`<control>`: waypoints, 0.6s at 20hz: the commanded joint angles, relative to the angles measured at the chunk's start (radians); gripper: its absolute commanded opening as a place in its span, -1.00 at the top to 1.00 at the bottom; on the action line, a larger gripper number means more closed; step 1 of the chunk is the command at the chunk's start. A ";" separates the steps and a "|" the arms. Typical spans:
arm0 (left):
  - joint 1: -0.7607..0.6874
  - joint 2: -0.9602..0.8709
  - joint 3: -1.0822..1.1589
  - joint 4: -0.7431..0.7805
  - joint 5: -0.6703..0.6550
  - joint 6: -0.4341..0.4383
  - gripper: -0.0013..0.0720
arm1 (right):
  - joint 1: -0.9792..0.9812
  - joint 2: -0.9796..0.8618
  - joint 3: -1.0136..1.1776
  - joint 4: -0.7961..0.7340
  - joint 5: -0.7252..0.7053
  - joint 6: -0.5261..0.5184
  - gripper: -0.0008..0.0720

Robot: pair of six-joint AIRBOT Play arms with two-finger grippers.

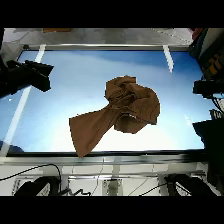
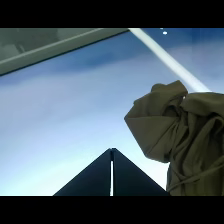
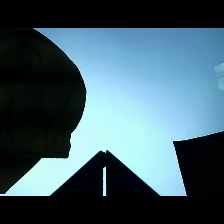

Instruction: Fold the clothes and pants, and hang the long-sleeved shirts on hangers.

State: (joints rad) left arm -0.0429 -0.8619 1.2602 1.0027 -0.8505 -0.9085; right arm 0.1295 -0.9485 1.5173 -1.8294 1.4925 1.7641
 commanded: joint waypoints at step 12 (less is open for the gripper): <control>0.001 0.001 0.000 0.000 0.000 0.000 0.93 | 0.001 0.000 0.000 -0.007 -0.156 0.000 0.91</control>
State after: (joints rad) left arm -0.0429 -0.8619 1.2602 1.0027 -0.8505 -0.9085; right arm 0.1295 -0.9485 1.5173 -1.8320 1.4487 1.7641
